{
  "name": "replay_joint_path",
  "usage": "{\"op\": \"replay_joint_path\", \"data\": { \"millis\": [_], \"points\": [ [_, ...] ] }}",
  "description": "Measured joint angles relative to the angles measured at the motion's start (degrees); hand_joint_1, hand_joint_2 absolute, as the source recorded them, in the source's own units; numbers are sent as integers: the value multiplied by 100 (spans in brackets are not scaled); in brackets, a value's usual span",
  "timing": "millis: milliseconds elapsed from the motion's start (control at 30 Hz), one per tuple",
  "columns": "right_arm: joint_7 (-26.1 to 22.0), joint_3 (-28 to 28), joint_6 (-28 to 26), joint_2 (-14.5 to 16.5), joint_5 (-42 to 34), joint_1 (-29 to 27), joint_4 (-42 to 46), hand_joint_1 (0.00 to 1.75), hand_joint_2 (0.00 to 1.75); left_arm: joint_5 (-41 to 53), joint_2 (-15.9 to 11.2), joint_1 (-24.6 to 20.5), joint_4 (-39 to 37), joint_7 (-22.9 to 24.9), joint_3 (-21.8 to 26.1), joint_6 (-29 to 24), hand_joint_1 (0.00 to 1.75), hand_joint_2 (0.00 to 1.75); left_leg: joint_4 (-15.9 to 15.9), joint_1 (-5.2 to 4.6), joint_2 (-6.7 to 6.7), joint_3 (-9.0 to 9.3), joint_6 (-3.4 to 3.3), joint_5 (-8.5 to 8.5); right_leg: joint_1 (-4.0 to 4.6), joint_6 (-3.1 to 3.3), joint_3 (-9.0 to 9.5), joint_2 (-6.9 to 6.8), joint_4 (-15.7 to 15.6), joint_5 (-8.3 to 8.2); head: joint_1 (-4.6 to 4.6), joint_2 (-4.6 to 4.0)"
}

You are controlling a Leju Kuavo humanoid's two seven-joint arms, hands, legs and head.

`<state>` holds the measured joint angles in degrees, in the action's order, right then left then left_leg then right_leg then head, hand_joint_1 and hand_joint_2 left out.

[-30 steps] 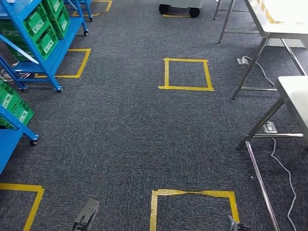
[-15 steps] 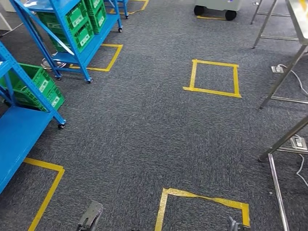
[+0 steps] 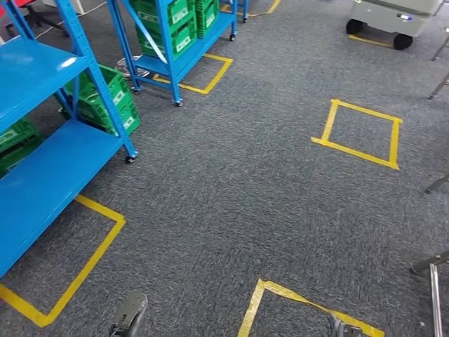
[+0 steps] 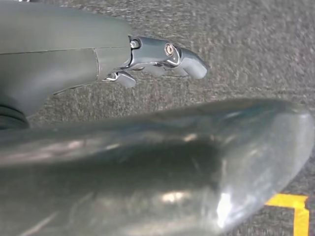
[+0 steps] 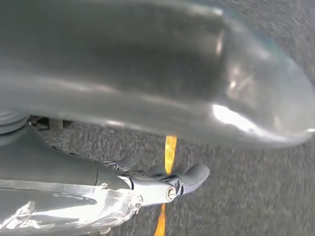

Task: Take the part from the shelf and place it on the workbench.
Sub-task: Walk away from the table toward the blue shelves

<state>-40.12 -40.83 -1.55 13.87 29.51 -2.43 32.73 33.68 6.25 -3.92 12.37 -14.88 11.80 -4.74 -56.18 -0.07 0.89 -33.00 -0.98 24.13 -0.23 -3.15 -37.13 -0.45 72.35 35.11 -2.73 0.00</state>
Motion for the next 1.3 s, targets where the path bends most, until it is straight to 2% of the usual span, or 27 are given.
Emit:
{"op": "replay_joint_path", "data": {
  "millis": [33,67,100,167,233,267,333,400,467,533,567,600,633,667,733,767,833,900,967,1000,1033,1067,1100,1167,1200,1233,1300],
  "points": [
    [1,1,-2,-4,3,-4,-9,0,0,3,-1,6,0,1,7,1,0,0,-1,-10,86,-5,-8,-7,8,16,-108,31,188,19,8,0],
    [2,3,-4,-8,5,-6,-16,0,0,10,-2,14,0,3,14,2,0,0,-1,-19,171,-6,-10,-14,16,40,-108,49,146,-76,13,0],
    [2,6,-4,-12,9,-2,-19,0,0,25,-3,20,0,6,21,3,0,0,-2,-25,258,-6,-8,-20,22,71,4,88,-122,-264,14,0],
    [2,12,-6,-21,14,9,-21,0,0,59,-1,19,0,13,29,-1,0,0,-12,-33,413,-14,13,-35,13,136,373,371,-927,-643,17,0],
    [2,18,-14,-31,25,21,-27,0,0,97,2,9,0,15,32,-7,0,0,-24,-20,548,-59,64,-61,6,157,601,618,-1397,-773,17,0],
    [2,21,-24,-34,34,27,-33,0,0,117,2,10,0,15,33,-12,0,0,-25,-7,616,-90,104,-84,11,164,624,634,-1450,-766,17,0],
    [2,38,-55,-36,57,44,-44,0,0,152,-10,27,0,15,34,-21,0,0,-24,15,686,-145,178,-113,15,195,636,489,-1488,-808,16,0],
    [-1,72,-79,-38,77,60,-54,0,0,179,-25,31,0,13,37,-34,0,0,-263,-3,444,-280,235,68,-5,248,645,324,-1548,-857,-26,0],
    [-2,101,-102,-40,89,66,-73,0,0,202,-31,7,0,8,39,-42,0,0,-925,-4,108,-590,289,453,-6,275,644,133,-1569,-869,-73,0],
    [-1,116,-136,-40,100,80,-100,0,0,225,-38,4,0,7,42,-42,0,0,-1515,21,-3,-850,336,663,-6,274,639,-59,-1568,-860,-83,0],
    [0,126,-153,-40,106,95,-113,0,0,235,-46,13,0,7,45,-42,0,0,-1552,34,-22,-852,354,620,-11,270,640,-140,-1567,-854,-84,0],
    [1,138,-167,-40,110,115,-125,0,0,243,-58,20,0,7,50,-42,0,0,-1373,46,-48,-744,369,481,-19,259,646,-216,-1567,-846,-85,0],
    [1,150,-180,-40,113,136,-135,0,0,254,-72,22,0,6,54,-42,0,0,-1015,53,-130,-538,382,289,-25,241,659,-285,-1566,-835,-85,0],
    [1,161,-190,-41,115,153,-143,0,0,269,-78,14,0,4,56,-42,0,0,-616,45,-296,-313,399,140,-15,213,673,-348,-1562,-818,-97,0],
    [1,179,-203,-43,112,174,-155,0,0,292,-83,-15,0,-5,57,-43,0,0,-82,27,-521,-30,332,-3,28,149,702,-466,-1547,-778,-106,1],
    [0,190,-207,-44,107,181,-157,0,0,303,-81,-23,0,-11,58,-46,0,0,-15,11,-544,-8,278,11,50,121,717,-522,-1548,-765,-97,1],
    [0,222,-210,-45,88,206,-161,0,0,320,-88,-12,0,-21,65,-60,0,0,-10,9,-397,-30,159,4,42,66,731,-592,-1534,-732,-61,0],
    [0,251,-216,-46,72,225,-163,0,0,340,-98,-6,0,-32,74,-82,0,0,-1,21,-259,-32,73,-12,11,11,630,-373,-1264,-556,-43,0],
    [0,263,-228,-47,63,218,-169,0,0,350,-100,-24,0,-46,79,-94,0,0,2,25,-110,-34,13,-16,1,-8,316,-63,-558,-201,-6,0],
    [1,264,-234,-47,60,211,-176,0,0,351,-98,-28,0,-52,79,-94,0,0,1,20,-28,-35,-3,-15,3,-4,116,2,-163,-43,10,0],
    [2,267,-240,-47,55,204,-183,0,0,352,-99,-25,0,-58,80,-93,0,0,1,13,57,-33,-14,-10,6,3,-46,28,115,26,21,0],
    [3,270,-250,-47,48,200,-189,0,0,354,-101,-19,0,-65,80,-92,0,0,0,8,135,-26,-19,-1,8,15,-126,38,198,-20,27,0],
    [3,275,-259,-47,33,199,-192,0,0,356,-103,-12,0,-75,81,-91,0,0,0,5,199,-14,-23,9,8,32,-96,43,44,-183,29,0],
    [2,289,-273,-47,-13,204,-193,0,0,361,-103,3,0,-105,89,-87,0,0,-2,3,299,23,-7,43,5,65,190,85,-699,-636,49,0],
    [1,294,-274,-47,-34,211,-193,0,0,363,-103,10,0,-119,96,-85,0,0,-15,-7,331,31,15,62,0,79,350,122,-1071,-772,62,0],
    [2,298,-271,-47,-48,219,-193,0,0,366,-104,19,0,-128,104,-83,0,0,-24,-13,356,27,45,76,-2,91,457,156,-1314,-833,64,0],
    [2,304,-265,-47,-64,220,-192,0,0,367,-106,33,0,-138,117,-81,0,0,-34,-17,372,6,105,95,8,125,526,193,-1456,-797,54,0]
  ]
}}
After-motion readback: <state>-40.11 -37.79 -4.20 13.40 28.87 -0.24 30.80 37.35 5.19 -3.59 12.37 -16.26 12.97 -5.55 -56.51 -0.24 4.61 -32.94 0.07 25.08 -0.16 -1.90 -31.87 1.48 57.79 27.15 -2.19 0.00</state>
